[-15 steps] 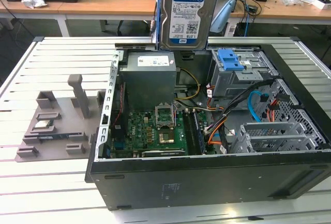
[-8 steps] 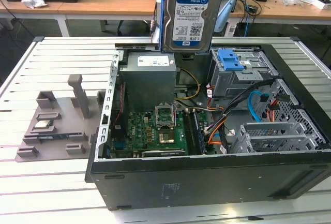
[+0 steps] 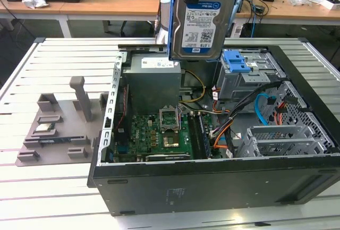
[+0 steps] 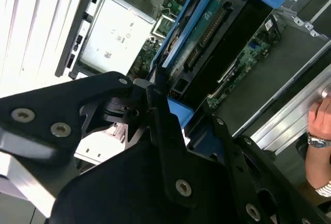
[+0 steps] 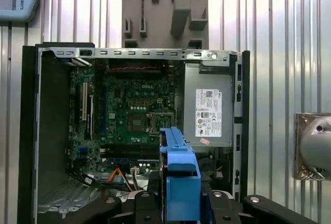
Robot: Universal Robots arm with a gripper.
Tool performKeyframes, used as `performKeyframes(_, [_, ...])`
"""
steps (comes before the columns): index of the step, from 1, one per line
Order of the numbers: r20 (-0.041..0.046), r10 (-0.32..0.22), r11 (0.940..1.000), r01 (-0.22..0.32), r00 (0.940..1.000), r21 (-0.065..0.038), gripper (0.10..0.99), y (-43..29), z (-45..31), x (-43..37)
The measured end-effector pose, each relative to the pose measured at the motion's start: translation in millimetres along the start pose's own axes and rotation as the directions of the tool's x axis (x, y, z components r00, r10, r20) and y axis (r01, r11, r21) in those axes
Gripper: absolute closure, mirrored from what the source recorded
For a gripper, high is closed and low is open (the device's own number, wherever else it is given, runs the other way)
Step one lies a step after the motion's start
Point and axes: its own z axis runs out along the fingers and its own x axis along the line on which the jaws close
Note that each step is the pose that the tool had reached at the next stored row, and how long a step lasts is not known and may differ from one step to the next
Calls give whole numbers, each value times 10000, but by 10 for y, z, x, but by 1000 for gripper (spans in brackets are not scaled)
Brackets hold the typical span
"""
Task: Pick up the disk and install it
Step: 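Pick up the disk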
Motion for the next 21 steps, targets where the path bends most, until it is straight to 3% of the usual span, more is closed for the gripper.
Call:
performKeyframes(4, [0,1,10000,-1,10000,0,718,-1,3,156])
performKeyframes(6, [0,0,10000,0,10000,-1,718,0,5,283])
performKeyframes(21, [0,0,10000,0,10000,-1,718,3,9,644])
